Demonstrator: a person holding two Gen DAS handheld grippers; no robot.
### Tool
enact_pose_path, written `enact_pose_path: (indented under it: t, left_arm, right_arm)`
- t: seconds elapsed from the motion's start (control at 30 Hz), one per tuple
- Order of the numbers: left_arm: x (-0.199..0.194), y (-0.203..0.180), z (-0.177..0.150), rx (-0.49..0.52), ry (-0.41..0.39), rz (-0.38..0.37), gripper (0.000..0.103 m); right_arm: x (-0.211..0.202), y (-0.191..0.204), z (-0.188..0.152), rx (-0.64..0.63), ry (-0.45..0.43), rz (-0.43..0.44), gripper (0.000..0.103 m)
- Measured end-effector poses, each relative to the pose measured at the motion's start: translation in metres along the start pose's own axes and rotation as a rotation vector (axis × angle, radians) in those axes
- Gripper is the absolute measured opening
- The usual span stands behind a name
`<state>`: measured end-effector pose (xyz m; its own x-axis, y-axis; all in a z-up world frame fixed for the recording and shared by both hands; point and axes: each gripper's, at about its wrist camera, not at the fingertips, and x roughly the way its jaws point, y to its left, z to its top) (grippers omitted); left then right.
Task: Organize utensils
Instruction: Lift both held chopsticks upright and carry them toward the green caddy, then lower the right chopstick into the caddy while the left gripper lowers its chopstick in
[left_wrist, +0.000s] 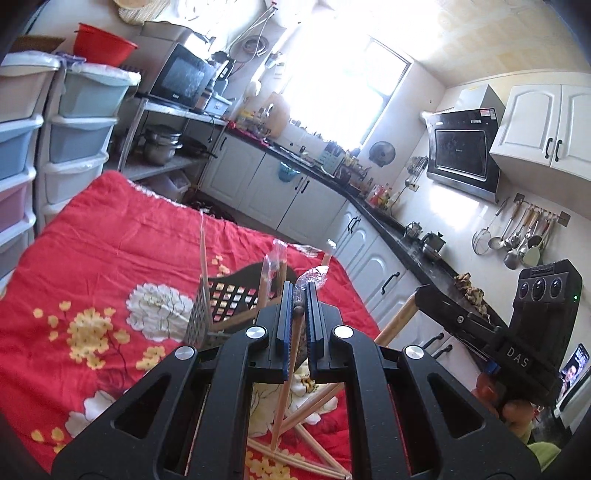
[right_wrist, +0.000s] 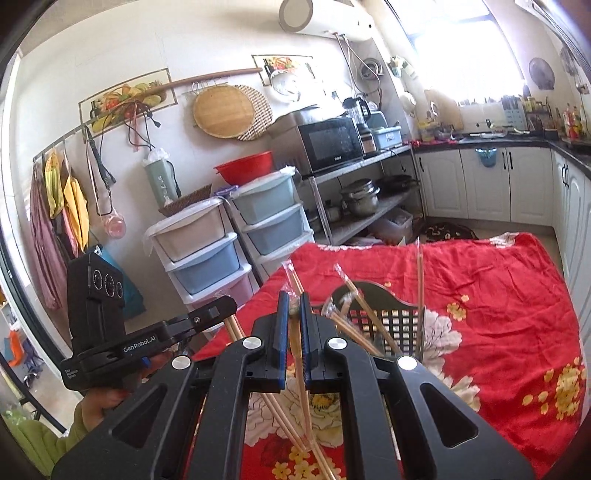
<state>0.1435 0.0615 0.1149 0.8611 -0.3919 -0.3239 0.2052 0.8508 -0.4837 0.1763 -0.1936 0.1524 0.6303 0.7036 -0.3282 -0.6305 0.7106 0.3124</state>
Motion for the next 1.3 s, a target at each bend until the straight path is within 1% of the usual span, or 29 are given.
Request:
enact_pose_path:
  t: [0.3, 0.4, 0.57, 0.7, 0.8, 0.97, 1.1, 1.3]
  left_arm:
    - [0.001, -0.01, 0.02, 0.032, -0.047, -0.004, 0.003]
    - [0.0, -0.012, 0.029, 0.049, -0.074, 0.004, 0.003]
    - [-0.003, -0.012, 0.046, 0.068, -0.126, 0.041, 0.003]
    - [-0.005, -0.007, 0.058, 0.058, -0.159, 0.063, 0.003]
    - [-0.006, -0.003, 0.066, 0.046, -0.186, 0.071, 0.003]
    - [-0.007, -0.002, 0.077, 0.055, -0.238, 0.103, 0.003]
    - [-0.002, 0.0, 0.081, 0.053, -0.261, 0.123, 0.003]
    - [0.007, 0.007, 0.075, 0.037, -0.274, 0.153, 0.003]
  right_arm:
    - [-0.009, -0.001, 0.022, -0.011, -0.068, -0.027, 0.006]
    - [-0.013, -0.005, 0.032, -0.017, -0.105, -0.059, 0.006]
    - [-0.017, -0.016, 0.044, 0.0, -0.147, -0.098, 0.006]
    - [-0.02, -0.028, 0.052, 0.017, -0.174, -0.121, 0.006]
    - [-0.021, -0.036, 0.058, 0.023, -0.198, -0.155, 0.006]
    - [-0.021, -0.047, 0.065, 0.029, -0.222, -0.185, 0.006]
    - [-0.017, -0.053, 0.069, 0.04, -0.232, -0.198, 0.006]
    - [-0.009, -0.057, 0.069, 0.022, -0.248, -0.231, 0.006]
